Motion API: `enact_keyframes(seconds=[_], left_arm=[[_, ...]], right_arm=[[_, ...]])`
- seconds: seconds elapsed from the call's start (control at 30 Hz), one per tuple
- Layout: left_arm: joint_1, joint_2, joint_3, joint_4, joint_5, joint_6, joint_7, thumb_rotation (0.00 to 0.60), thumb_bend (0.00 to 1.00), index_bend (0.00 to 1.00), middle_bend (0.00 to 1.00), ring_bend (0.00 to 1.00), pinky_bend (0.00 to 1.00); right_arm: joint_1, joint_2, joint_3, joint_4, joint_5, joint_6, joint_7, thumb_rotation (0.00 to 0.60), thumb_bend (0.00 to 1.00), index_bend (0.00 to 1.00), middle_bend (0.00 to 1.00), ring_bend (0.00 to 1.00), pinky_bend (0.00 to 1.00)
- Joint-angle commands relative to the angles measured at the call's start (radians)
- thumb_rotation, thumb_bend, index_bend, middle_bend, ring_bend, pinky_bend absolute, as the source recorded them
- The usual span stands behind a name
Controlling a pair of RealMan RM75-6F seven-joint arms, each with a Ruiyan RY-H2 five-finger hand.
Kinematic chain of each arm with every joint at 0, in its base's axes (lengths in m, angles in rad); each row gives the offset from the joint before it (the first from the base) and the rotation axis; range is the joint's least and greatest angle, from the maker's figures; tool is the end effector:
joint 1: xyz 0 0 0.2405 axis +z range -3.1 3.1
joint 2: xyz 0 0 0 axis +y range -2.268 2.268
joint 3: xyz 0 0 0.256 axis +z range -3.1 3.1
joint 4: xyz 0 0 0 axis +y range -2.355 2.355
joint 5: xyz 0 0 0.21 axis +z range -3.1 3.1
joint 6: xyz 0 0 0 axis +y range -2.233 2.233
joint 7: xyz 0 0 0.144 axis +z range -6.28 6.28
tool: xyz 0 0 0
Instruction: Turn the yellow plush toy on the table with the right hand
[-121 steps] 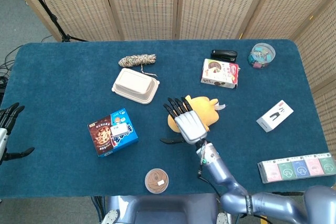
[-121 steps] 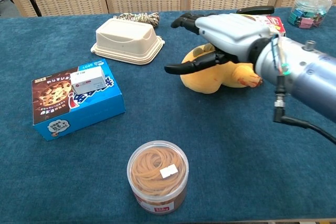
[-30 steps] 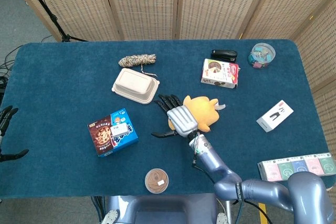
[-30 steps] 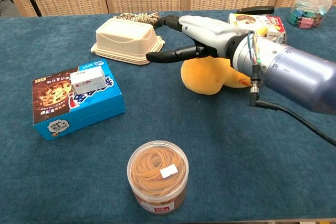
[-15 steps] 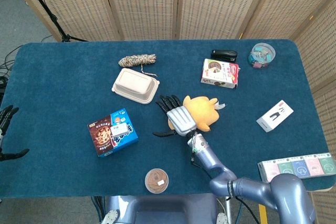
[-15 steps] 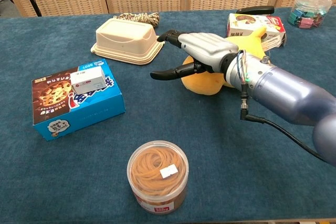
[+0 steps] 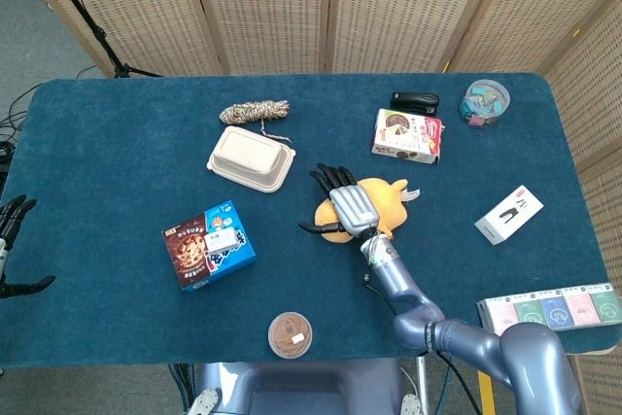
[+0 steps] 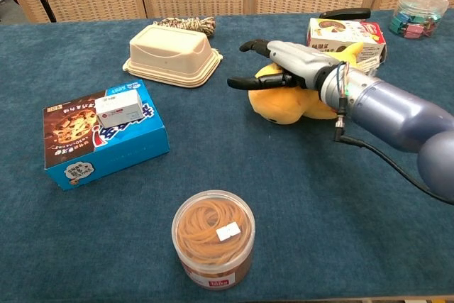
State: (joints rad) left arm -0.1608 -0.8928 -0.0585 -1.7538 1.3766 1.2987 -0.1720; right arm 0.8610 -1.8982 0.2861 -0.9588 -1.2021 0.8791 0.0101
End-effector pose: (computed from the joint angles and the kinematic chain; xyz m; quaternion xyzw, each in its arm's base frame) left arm -0.3074 0.2023 0.2015 -0.5769 -0.4686 -0.3680 0.5587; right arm -0.1230 -0.3925 -0.0840 0.6855 -0.4408 0.4374 0.3802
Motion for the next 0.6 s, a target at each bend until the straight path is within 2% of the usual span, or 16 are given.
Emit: enact_keyframes(seconds=[0.03, 0.6], left_arm=[[-0.001, 0.000, 0.000, -0.002, -0.001, -0.002, 0.004, 0.600, 0.00, 0.00, 0.00, 0.00, 0.00], [-0.002, -0.006, 0.001, -0.008, -0.006, -0.003, 0.025, 0.600, 0.00, 0.00, 0.00, 0.00, 0.00]], right_arm=[[-0.007, 0.019, 0.015, -0.007, 0.020, -0.016, 0.019, 0.099, 0.00, 0.00, 0.00, 0.00, 0.00], [-0.061, 0.115, 0.056, -0.022, 0.117, -0.065, 0.069, 0.096, 0.00, 0.00, 0.00, 0.00, 0.00]])
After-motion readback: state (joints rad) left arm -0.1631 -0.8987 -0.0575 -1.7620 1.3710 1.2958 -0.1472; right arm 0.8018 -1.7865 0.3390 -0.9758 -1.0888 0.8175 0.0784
